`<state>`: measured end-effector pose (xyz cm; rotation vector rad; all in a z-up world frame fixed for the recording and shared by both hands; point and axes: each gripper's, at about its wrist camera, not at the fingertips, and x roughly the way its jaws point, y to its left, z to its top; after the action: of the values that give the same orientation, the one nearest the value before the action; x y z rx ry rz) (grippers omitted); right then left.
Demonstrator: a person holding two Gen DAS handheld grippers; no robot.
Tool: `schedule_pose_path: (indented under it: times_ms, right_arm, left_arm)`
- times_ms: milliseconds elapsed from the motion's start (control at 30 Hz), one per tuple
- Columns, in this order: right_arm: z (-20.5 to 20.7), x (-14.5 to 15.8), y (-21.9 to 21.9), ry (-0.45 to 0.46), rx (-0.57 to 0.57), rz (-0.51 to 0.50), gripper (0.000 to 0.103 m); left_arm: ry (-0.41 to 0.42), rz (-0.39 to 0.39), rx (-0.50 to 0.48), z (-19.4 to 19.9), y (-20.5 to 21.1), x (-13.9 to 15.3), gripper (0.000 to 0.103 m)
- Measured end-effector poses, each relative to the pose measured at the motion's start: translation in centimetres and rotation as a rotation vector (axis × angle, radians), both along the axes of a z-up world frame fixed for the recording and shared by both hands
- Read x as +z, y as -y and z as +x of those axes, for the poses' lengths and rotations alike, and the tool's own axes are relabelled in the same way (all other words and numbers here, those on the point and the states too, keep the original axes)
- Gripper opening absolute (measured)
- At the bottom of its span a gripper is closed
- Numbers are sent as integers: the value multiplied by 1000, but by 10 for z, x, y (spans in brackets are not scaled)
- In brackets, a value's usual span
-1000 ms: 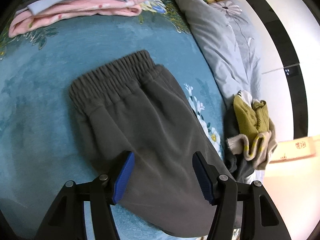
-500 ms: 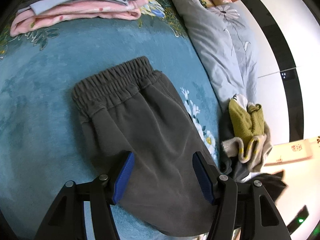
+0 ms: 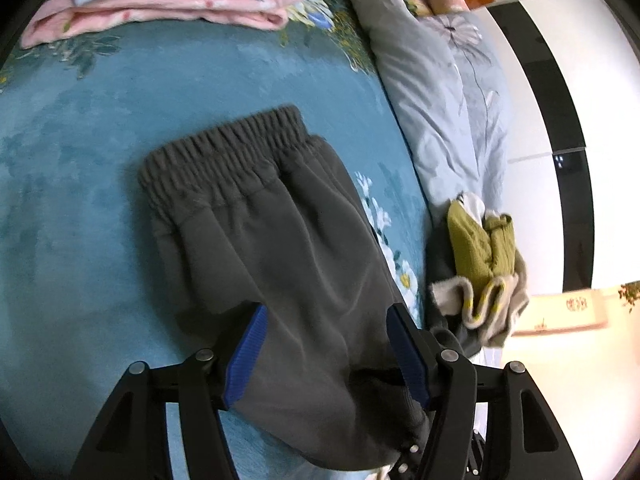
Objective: Fold clothes
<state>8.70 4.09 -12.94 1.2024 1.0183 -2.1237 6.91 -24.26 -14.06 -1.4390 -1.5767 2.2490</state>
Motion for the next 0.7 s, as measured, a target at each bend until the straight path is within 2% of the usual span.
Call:
schedule_pose_path:
  times_ms: [33, 100, 233, 300, 400, 500, 600, 700]
  right_arm:
    - [1, 0, -4, 19, 12, -11, 51]
    - [5, 3, -11, 87, 37, -62, 67]
    - [18, 21, -24, 204, 135, -174, 68]
    - [14, 36, -40, 253, 130, -267, 68]
    - [-5, 49, -68, 261, 26, -343, 68]
    - [-32, 49, -95, 263, -79, -379, 68]
    - [-56, 47, -113, 246, -168, -398, 68]
    - [-73, 39, -124, 242, -281, -404, 68]
  left_arm:
    - [-3, 20, -17, 0, -5, -1, 67]
    - [-10, 60, -51, -1, -15, -3, 67]
    - [-24, 140, -119, -2, -35, -7, 69]
    - [-31, 179, -154, -3, -46, -9, 70]
    - [-59, 219, -205, -3, -64, -7, 70]
    - [-92, 216, -262, -3, -88, 2, 79]
    - [-64, 185, -291, -5, -103, 0, 81]
    - [-38, 189, -269, -11, -116, -6, 81]
